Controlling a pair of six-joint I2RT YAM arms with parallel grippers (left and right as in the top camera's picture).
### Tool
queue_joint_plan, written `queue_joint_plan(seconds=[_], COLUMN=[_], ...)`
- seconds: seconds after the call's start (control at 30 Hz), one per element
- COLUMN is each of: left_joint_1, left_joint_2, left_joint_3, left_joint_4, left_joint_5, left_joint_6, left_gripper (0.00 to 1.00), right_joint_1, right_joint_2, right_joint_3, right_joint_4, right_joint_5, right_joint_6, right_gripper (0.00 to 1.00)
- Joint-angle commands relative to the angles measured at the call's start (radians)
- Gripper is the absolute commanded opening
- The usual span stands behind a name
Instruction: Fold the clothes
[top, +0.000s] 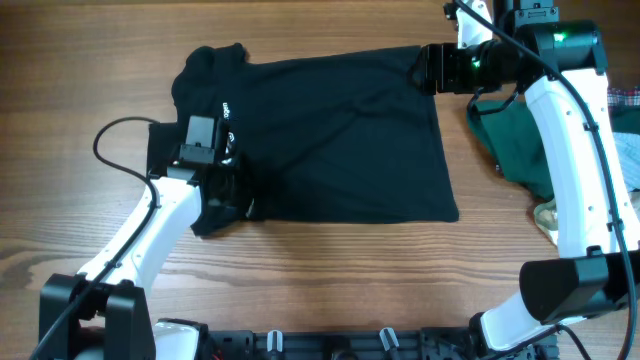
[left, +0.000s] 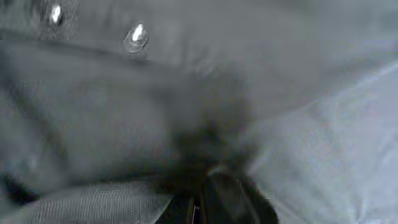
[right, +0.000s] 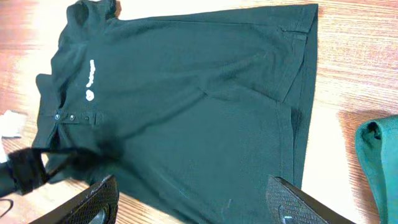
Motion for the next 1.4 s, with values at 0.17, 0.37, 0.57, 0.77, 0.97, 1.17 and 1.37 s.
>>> queue_joint_plan(seconds=[0.17, 0.37, 0.57, 0.77, 0.97, 1.17, 1.37], left_joint_1=[0.036, 0.018, -0.102, -0.153, -0.152, -0.152, -0.144], left_joint_2=[0.048, 0.040, 0.066, 0.171, 0.210, 0.174, 0.102], left_joint_3=[0.041, 0.055, 0.048, 0.047, 0.047, 0.111, 0.210], left_joint_4=[0.078, -0.064, -0.126, -0.126, -0.083, -0.161, -0.276], left_joint_5=[-0.047, 0.097, 0.047, -0.035, -0.172, -0.113, -0.141], left_joint_6=[0.099, 0.100, 0.154, 0.150, 0.155, 0.154, 0.154], left_gripper=[0.81, 0.79, 0.64, 0.51, 0.29, 0.04, 0.04], right_joint_1=[0.001, 0.001, 0.001, 0.001, 0.001, 0.001, 0.001], right_joint_2=[-0.008, -0.008, -0.008, -0.008, -0.008, -0.008, -0.008], right_joint_3=[-0.005, -0.005, -0.005, -0.005, -0.005, -0.005, -0.005], right_joint_4=[-0.003, -0.003, 0.000, -0.001, 0.000, -0.001, -0.002], right_joint_5=[0.005, 0.006, 0.006, 0.007, 0.011, 0.043, 0.044], right_joint_6=[-0.016, -0.017, -0.017, -0.017, -0.017, -0.016, -0.016], right_gripper=[0.76, 0.77, 0.77, 0.77, 0.77, 0.77, 0.77])
